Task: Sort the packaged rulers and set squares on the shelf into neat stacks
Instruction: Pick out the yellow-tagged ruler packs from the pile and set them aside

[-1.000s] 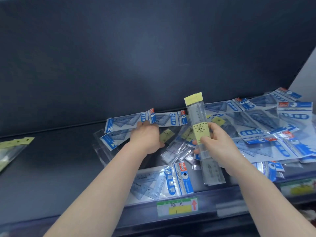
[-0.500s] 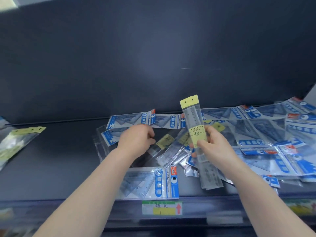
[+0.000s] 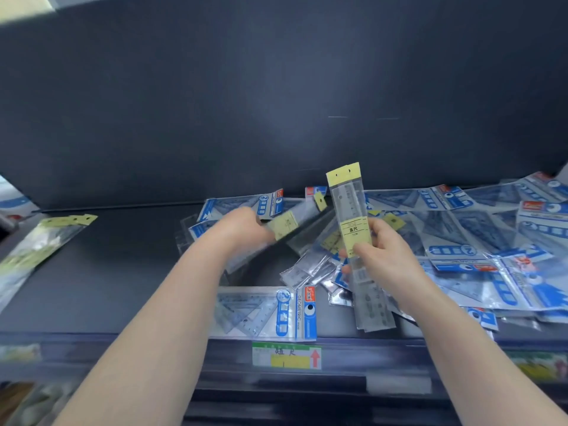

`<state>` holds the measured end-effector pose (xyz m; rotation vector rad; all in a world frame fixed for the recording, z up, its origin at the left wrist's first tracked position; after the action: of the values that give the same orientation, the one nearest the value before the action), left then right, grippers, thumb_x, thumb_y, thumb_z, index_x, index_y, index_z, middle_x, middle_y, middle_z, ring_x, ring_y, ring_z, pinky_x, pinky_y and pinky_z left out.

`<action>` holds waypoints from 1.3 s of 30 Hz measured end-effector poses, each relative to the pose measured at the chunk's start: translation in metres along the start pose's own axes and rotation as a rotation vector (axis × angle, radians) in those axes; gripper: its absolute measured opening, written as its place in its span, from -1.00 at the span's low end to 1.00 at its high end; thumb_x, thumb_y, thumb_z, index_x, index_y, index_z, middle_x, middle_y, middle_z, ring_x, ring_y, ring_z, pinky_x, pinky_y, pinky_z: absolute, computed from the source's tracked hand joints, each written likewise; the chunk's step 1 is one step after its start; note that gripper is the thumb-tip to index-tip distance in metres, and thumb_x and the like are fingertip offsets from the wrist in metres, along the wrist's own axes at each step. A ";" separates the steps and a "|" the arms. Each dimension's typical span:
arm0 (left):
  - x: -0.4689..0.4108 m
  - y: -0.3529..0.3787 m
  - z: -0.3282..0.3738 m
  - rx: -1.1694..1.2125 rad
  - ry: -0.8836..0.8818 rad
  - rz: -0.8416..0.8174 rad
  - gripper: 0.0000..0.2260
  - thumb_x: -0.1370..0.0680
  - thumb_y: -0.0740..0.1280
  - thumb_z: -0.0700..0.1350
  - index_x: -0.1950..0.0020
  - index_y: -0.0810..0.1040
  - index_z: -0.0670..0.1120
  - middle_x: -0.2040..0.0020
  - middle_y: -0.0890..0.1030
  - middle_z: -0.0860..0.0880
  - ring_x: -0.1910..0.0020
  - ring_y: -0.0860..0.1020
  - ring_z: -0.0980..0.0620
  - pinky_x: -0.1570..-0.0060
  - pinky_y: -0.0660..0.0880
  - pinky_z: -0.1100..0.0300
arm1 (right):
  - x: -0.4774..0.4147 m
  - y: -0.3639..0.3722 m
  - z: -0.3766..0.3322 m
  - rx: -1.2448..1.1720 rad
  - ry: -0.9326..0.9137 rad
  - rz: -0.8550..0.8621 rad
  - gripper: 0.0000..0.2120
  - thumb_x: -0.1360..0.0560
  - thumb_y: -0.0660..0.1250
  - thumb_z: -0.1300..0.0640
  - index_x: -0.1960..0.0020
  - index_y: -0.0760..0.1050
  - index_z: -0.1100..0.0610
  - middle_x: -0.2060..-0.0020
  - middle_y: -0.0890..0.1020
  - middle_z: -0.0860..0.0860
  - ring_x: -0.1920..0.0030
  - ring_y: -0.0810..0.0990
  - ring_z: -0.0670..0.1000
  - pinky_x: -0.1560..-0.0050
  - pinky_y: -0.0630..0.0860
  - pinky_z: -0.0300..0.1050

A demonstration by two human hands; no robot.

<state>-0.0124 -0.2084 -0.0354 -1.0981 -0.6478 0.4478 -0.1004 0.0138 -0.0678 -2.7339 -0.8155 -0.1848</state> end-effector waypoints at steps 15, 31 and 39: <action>0.038 -0.009 -0.109 0.806 -0.045 0.075 -0.90 -0.60 0.32 -0.08 0.01 0.55 -0.11 0.04 0.67 -0.15 0.18 0.56 -0.02 0.18 0.49 0.11 | -0.018 0.186 -0.061 -0.198 0.003 -0.252 -0.78 -0.58 0.21 0.26 -0.21 0.43 0.11 -0.04 0.64 -0.01 0.04 0.65 -0.04 0.25 0.63 -0.14; 0.032 -0.138 -0.394 0.264 -0.321 0.464 -0.73 -0.55 0.32 -0.13 -0.25 0.54 -0.10 -0.18 0.60 -0.13 -0.15 0.54 -0.19 -0.07 0.46 0.04 | 0.011 0.456 -0.124 1.039 -0.576 -0.337 -0.64 -0.58 0.17 0.00 -0.37 0.37 -0.05 -0.28 0.46 -0.03 -0.29 0.39 0.07 -0.16 0.39 0.00; 0.014 -0.120 -0.412 -0.277 -0.254 0.249 -0.61 -0.53 0.36 0.07 -0.34 0.47 0.02 -0.31 0.44 -0.08 -0.33 0.34 -0.15 -0.14 0.38 -0.05 | 0.011 0.499 -0.122 1.199 -0.594 -0.375 -0.62 -0.56 0.21 -0.08 -0.36 0.38 -0.06 -0.24 0.45 -0.03 -0.25 0.41 0.07 -0.09 0.47 -0.03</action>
<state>0.2795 -0.5231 -0.0464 -1.4059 -0.8165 0.7358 0.1797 -0.4170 -0.0646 -1.4682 -1.0785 0.8107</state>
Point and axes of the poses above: each hand's wrist, its own x-axis away from the middle knuckle, its own y-axis out of the palm, z = x × y, the point moved 10 cm from there along -x, towards the middle knuckle
